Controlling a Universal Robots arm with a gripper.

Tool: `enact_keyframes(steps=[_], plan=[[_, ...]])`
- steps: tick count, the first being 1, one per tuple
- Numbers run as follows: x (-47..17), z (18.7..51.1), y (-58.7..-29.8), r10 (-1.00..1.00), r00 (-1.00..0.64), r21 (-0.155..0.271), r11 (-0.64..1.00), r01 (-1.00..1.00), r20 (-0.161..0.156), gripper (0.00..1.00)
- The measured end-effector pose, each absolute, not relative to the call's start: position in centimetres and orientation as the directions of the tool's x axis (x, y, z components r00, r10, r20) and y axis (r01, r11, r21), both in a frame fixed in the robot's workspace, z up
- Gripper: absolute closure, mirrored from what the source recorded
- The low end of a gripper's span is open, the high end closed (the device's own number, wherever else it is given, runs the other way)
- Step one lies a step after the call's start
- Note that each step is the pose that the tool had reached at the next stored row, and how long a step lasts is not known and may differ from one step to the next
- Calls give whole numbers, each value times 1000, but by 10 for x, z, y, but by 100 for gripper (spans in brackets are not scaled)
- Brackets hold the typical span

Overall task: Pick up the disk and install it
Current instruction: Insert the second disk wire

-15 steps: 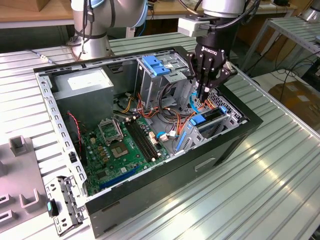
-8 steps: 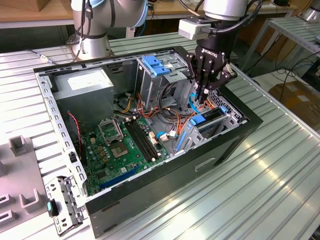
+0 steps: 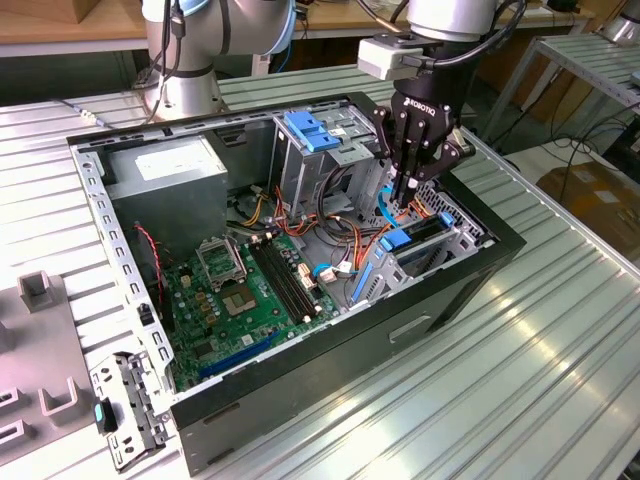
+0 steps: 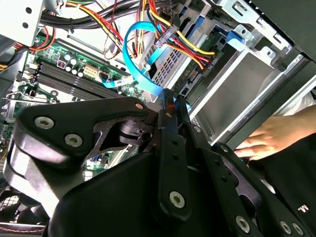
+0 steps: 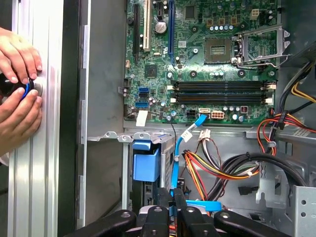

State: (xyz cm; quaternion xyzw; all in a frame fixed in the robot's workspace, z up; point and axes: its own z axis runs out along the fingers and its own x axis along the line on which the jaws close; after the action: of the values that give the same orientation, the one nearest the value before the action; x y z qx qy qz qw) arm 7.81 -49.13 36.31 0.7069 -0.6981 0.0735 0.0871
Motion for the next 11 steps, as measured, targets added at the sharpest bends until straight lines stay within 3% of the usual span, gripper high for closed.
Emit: enact_keyframes(steps=[11], plan=[[78,361,-513,-980,12,7,-11,-1000,199,84]])
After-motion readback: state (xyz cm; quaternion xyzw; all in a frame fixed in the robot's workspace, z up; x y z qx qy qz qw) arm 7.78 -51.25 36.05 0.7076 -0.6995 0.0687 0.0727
